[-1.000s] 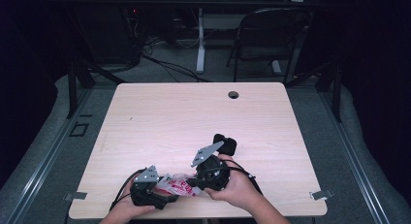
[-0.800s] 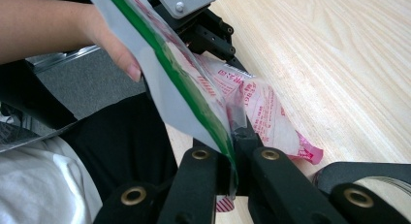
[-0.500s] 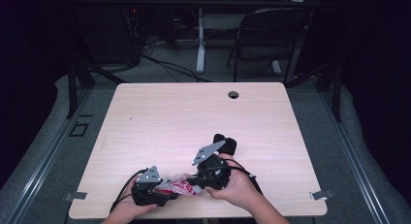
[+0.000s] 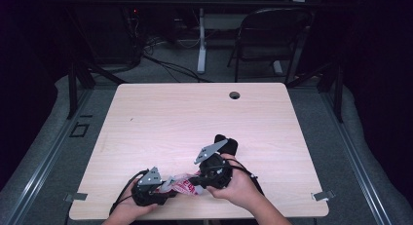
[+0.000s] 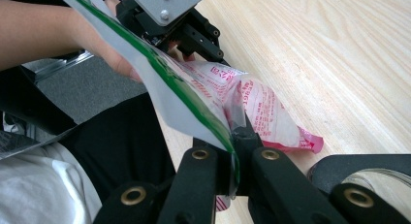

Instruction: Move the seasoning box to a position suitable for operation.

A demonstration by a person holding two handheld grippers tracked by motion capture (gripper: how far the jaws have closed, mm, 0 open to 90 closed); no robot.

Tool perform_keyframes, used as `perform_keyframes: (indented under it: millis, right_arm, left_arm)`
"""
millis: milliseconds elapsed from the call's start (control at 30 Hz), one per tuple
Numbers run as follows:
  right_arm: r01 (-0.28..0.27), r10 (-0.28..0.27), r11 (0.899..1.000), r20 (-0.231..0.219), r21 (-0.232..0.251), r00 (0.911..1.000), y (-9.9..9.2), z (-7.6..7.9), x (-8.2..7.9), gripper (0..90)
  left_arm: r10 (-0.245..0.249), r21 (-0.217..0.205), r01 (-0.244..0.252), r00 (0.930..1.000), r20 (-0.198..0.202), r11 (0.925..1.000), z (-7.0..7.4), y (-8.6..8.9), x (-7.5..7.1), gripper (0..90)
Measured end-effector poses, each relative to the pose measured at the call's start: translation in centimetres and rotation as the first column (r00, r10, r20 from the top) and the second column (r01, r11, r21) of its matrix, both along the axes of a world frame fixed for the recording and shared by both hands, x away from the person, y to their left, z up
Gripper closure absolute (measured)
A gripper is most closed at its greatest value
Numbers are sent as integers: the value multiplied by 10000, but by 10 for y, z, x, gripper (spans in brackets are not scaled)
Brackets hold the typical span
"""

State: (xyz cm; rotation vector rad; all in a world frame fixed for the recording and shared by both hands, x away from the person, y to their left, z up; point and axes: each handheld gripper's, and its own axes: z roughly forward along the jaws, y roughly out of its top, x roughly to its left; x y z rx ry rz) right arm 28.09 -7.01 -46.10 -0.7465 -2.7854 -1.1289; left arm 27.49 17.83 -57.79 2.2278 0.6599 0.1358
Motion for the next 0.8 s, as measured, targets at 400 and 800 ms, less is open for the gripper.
perform_keyframes:
  millis: [400,800]
  right_arm:
    - [308,-306,9993,-98,209,9995,-3,-2,4,900]
    - [606,-600,9971,-142,468,9981,-9,-2,6,899]
  left_arm:
    - [511,420,-541,9963,695,9977,6,-1,-2,612]
    - [857,746,-970,9862,1418,9925,13,-6,-5,626]
